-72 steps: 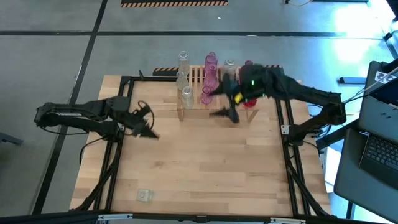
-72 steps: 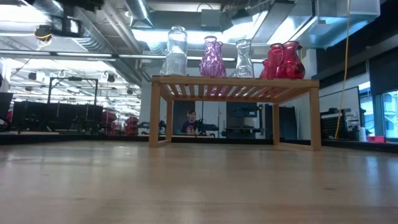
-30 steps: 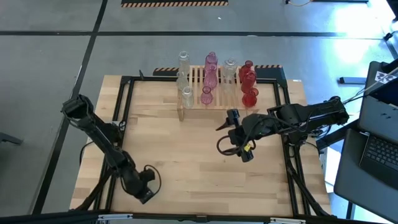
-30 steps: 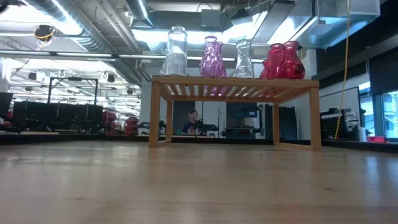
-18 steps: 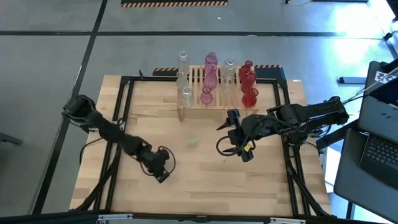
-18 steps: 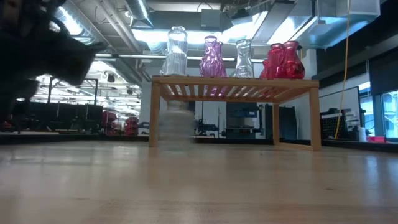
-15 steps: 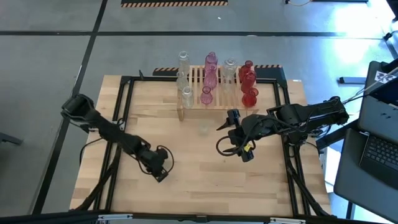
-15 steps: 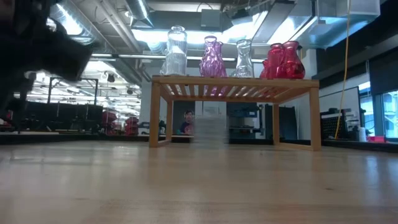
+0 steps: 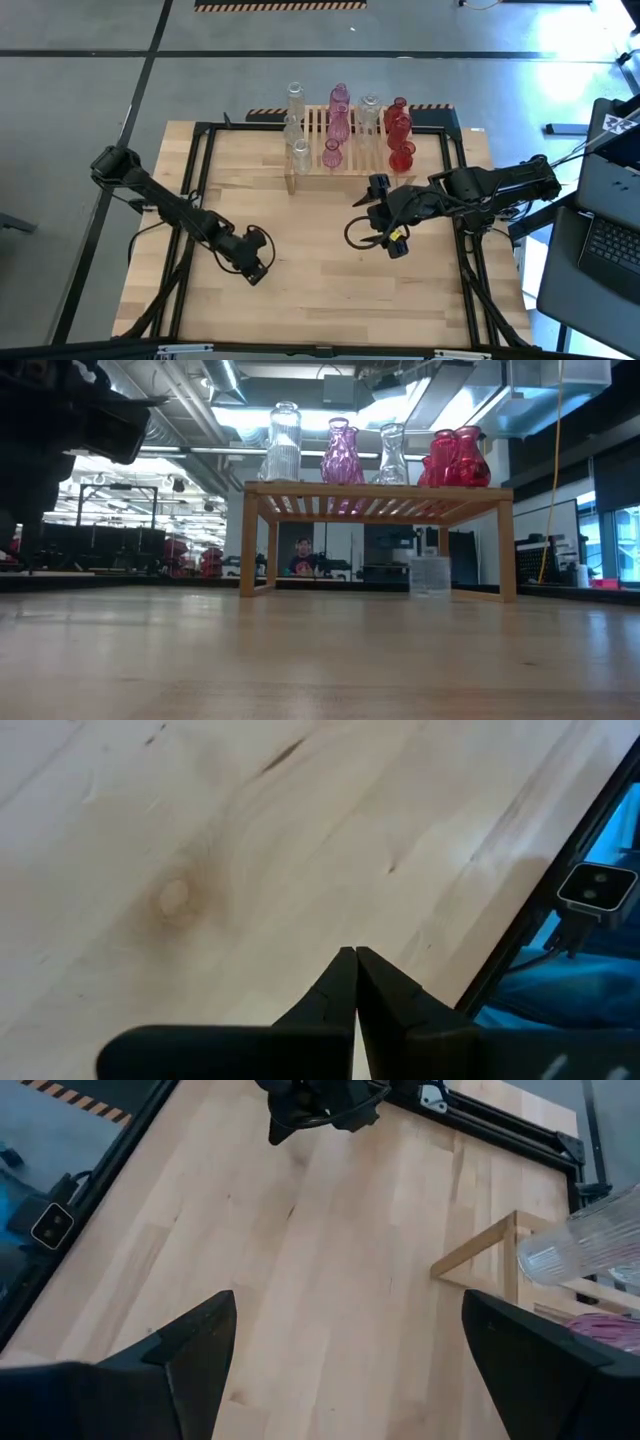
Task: Sort vases onto shelf
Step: Put the transparent vase on the shelf aligned with the other transparent vase
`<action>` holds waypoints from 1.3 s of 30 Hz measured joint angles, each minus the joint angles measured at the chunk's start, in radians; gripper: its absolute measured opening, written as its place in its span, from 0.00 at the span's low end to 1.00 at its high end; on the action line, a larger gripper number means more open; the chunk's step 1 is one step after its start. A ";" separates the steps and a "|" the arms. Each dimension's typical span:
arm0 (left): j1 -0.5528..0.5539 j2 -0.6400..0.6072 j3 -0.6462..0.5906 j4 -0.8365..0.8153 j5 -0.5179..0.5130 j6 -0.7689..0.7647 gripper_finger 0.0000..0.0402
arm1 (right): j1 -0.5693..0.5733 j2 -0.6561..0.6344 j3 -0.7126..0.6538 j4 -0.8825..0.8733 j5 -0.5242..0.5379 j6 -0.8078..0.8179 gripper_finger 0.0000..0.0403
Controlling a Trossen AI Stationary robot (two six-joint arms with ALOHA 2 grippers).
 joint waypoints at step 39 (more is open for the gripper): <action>0.185 -0.780 0.002 -0.250 -0.096 0.697 0.00 | 0.456 0.609 0.000 0.456 0.969 1.395 0.83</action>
